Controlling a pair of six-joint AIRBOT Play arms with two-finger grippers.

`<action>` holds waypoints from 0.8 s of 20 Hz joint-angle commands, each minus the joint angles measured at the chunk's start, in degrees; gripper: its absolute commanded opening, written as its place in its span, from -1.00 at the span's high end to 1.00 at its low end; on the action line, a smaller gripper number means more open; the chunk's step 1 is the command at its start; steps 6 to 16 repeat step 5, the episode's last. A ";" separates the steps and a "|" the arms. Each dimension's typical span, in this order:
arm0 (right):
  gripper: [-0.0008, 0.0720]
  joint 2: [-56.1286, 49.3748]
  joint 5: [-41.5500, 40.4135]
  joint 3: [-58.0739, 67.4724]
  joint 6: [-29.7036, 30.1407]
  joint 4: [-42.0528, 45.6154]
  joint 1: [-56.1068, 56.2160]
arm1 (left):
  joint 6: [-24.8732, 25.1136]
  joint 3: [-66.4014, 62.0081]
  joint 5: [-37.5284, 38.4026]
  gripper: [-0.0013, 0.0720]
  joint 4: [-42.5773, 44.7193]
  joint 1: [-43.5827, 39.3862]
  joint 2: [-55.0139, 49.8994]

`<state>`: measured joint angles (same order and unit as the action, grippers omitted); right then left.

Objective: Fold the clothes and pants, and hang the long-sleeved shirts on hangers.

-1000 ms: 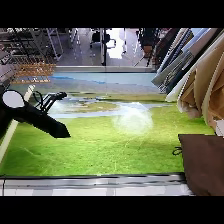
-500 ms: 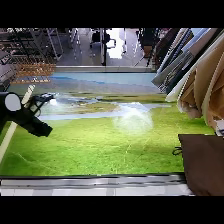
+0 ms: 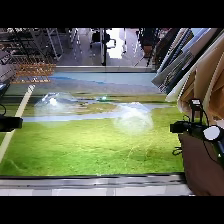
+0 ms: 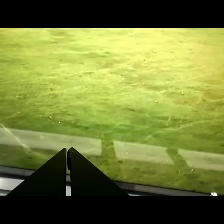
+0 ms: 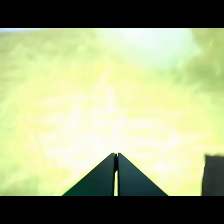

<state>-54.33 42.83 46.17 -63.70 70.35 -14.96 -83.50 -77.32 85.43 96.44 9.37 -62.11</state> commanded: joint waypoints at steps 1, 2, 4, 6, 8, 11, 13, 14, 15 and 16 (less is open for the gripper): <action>0.93 0.04 -14.40 -0.22 0.35 3.43 3.21 | -1.62 -0.02 -0.42 0.94 0.61 1.09 0.33; 0.93 0.04 -15.82 -0.22 0.35 3.43 3.21 | -1.62 -0.02 -0.42 0.94 0.61 1.09 0.33; 0.93 0.04 -17.55 -0.22 0.35 3.43 3.21 | -1.62 -0.02 -0.42 0.94 0.61 1.09 0.33; 0.93 0.04 -17.59 -0.22 0.35 3.43 3.21 | -1.62 -0.02 -0.42 0.94 0.61 1.09 0.33; 0.93 0.04 -17.59 -0.22 0.35 3.43 3.21 | -1.62 -0.02 -0.42 0.94 0.61 1.09 0.33; 0.93 0.04 -17.59 -0.22 0.35 3.43 3.21 | -1.62 -0.02 -0.42 0.94 0.61 1.09 0.33; 0.93 0.04 -17.59 -0.22 0.35 3.43 3.21 | -1.62 -0.02 -0.42 0.94 0.61 1.09 0.33; 0.93 0.04 -17.59 -0.22 0.35 3.43 3.21 | -1.62 -0.02 -0.42 0.94 0.61 1.09 0.33; 0.93 0.04 -17.59 -0.22 0.35 3.43 3.21 | -1.62 -0.02 -0.42 0.94 0.61 1.09 0.33; 0.93 0.04 -17.59 -0.22 0.35 3.43 3.21 | -1.62 -0.02 -0.42 0.94 0.61 1.09 0.33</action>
